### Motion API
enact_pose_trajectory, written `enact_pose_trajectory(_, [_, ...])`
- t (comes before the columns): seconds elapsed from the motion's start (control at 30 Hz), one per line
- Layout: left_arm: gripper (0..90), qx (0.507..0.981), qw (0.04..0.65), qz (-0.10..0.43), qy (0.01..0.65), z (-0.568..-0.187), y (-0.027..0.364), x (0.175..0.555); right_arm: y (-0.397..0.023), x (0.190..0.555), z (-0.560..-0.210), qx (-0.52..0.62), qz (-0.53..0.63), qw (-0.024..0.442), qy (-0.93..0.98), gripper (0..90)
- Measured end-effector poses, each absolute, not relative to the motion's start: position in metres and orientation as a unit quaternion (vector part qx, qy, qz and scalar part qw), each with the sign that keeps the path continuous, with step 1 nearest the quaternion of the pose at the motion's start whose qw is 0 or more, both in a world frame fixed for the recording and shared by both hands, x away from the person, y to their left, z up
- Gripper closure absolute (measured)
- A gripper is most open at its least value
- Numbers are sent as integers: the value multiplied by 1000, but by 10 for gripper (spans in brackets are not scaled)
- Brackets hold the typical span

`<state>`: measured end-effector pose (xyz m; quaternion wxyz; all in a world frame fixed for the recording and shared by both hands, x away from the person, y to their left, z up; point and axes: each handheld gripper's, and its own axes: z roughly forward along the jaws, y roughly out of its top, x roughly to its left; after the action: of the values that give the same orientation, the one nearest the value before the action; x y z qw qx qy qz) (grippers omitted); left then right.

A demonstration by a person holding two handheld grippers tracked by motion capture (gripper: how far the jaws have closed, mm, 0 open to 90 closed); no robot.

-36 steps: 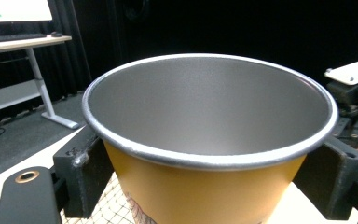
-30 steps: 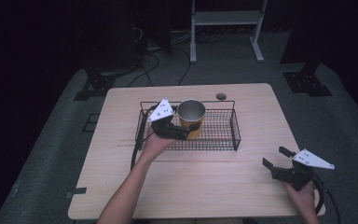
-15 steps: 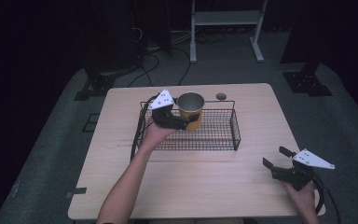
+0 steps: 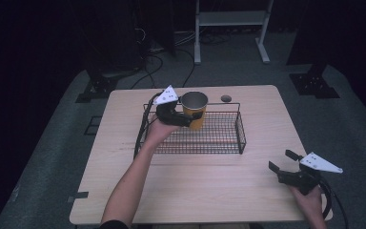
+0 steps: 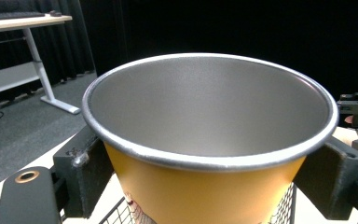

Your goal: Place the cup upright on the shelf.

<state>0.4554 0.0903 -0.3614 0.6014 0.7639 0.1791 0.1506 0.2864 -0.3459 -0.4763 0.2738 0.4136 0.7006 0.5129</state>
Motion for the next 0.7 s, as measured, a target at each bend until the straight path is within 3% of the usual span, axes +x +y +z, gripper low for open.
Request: enact_pose_trajectory(0.7, [141,785,581,120,180,-386,88,479,-346,286,-476,413,513,274,701,131])
